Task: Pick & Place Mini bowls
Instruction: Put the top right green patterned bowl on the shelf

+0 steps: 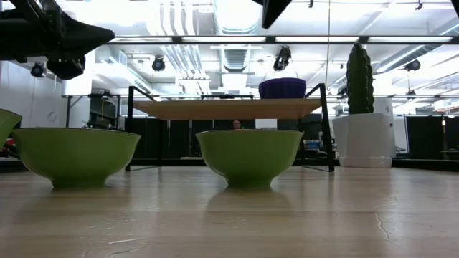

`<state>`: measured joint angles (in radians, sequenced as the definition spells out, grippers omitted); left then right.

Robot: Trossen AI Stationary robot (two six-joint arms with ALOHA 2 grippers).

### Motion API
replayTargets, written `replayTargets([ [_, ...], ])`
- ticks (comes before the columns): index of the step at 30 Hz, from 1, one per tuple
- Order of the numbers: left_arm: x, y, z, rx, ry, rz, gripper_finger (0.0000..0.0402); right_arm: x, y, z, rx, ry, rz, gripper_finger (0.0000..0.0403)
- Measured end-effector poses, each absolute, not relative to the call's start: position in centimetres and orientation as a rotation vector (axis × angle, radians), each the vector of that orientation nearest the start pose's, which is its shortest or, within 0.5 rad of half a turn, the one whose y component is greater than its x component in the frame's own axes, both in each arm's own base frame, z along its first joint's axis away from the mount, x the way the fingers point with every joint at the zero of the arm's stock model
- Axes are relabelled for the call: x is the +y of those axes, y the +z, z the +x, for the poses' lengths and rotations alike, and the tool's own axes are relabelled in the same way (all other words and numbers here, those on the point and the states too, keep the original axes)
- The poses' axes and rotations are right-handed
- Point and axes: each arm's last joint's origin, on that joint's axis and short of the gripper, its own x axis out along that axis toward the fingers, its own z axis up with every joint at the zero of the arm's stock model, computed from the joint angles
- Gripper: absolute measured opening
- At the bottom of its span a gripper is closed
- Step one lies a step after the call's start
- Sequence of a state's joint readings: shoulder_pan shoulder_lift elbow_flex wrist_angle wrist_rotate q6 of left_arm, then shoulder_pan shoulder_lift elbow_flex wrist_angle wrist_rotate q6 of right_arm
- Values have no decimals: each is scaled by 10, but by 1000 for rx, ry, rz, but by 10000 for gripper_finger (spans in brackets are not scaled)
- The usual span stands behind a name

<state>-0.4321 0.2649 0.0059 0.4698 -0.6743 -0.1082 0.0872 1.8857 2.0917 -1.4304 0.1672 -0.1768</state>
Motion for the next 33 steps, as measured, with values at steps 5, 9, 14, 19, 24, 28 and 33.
replayTargets([
  [5,-28,187,104,-193,232,-219,0,55,362,363,1203,111,-347,45],
  [9,-28,187,104,-193,231,-218,0,75,351,365,1183,157,-377,82],
  [14,-28,187,104,-193,231,-219,0,103,331,365,1168,229,-430,117],
  [19,-28,187,104,-193,231,-219,0,126,306,361,1183,290,-468,132],
  [24,-28,187,104,-193,232,-219,0,144,283,357,1178,323,-488,128],
  [28,-28,187,104,-193,232,-219,0,152,264,355,1161,343,-502,120],
  [33,-28,187,104,-193,232,-219,0,155,246,356,1135,349,-503,114],
])
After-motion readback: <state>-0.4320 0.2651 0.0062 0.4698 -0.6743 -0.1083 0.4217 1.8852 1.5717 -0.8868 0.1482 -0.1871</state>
